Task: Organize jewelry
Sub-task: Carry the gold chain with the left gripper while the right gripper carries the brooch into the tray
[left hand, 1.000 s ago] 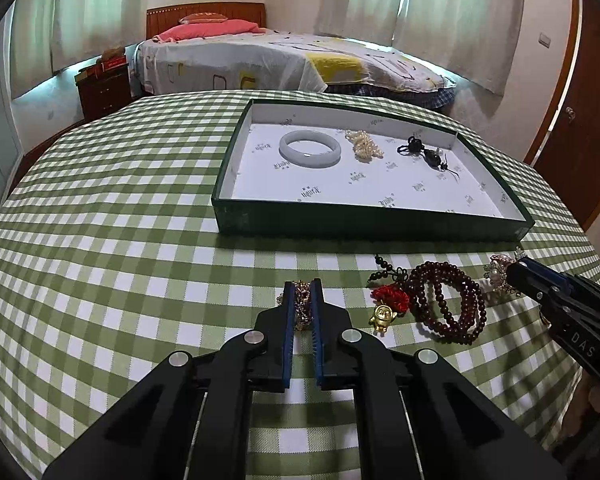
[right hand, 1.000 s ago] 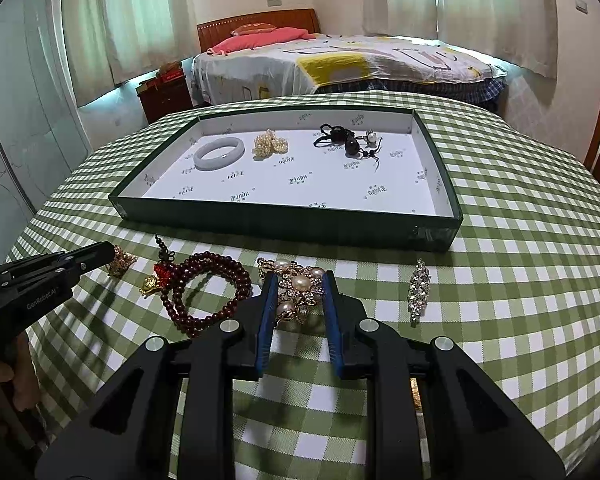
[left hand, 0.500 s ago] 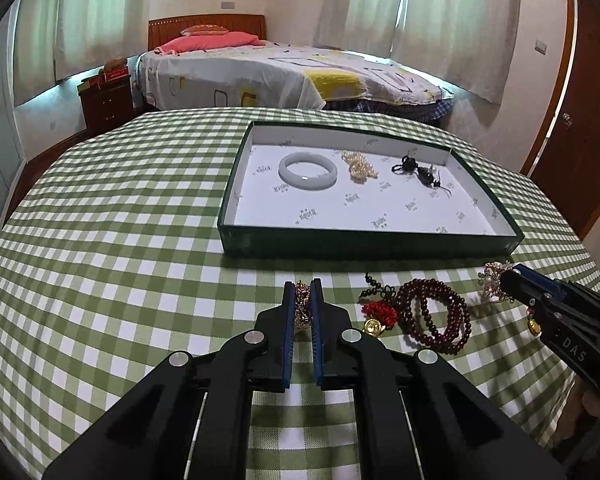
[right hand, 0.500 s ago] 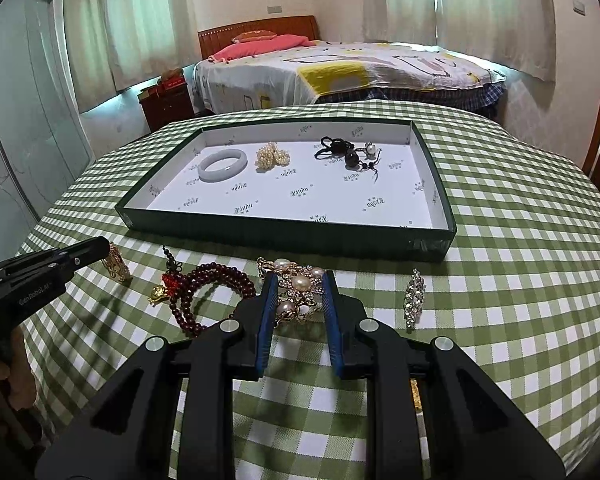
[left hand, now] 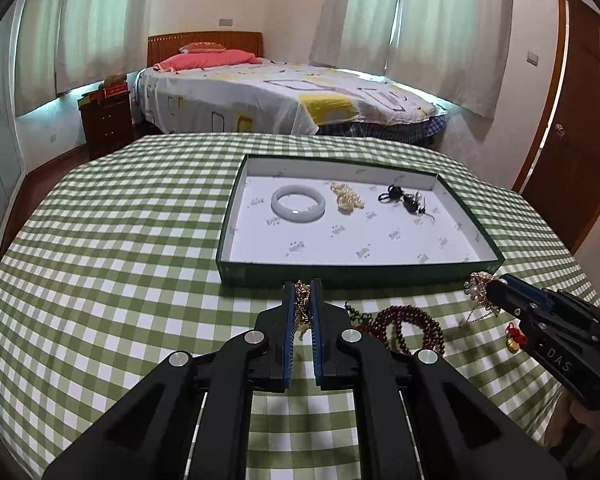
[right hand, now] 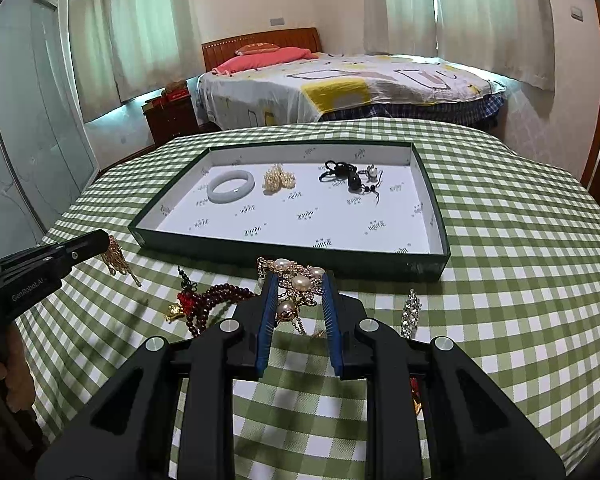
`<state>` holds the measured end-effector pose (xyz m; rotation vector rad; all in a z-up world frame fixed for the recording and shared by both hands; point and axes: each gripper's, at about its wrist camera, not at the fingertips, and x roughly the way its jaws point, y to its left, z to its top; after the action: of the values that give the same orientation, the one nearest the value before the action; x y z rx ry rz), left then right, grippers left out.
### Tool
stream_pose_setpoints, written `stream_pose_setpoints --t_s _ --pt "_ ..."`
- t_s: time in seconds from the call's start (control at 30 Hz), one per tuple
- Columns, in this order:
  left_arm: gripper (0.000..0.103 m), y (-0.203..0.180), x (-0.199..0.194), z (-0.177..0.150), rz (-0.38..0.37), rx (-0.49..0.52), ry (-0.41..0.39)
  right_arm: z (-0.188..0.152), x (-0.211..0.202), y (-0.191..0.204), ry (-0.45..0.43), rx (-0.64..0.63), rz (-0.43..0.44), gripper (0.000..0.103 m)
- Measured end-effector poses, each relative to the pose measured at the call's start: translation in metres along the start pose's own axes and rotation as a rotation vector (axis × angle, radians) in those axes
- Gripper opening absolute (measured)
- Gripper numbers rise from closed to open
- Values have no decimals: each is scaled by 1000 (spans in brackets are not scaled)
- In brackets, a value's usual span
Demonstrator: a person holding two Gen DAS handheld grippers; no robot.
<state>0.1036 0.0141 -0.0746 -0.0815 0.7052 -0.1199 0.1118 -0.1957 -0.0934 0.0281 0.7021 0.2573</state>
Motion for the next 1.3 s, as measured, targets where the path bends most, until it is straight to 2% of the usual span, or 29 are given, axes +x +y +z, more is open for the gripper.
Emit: stream_pose_setpoints --t_s 0.4,0.8,1.13,1.3 --pt "8 -8 -11 23 -23 7 -60 20 -16 -3 -66 6 -2 22" --pt "8 -21 -3 72 -55 26 -140 72 -20 -15 -172 4 -23 22" --pt "8 -25 30 119 -58 22 -187 111 14 -28 -210 3 -50 22" --pt "8 -18 66 118 -45 10 -141 110 46 -44 -157 27 -71 22"
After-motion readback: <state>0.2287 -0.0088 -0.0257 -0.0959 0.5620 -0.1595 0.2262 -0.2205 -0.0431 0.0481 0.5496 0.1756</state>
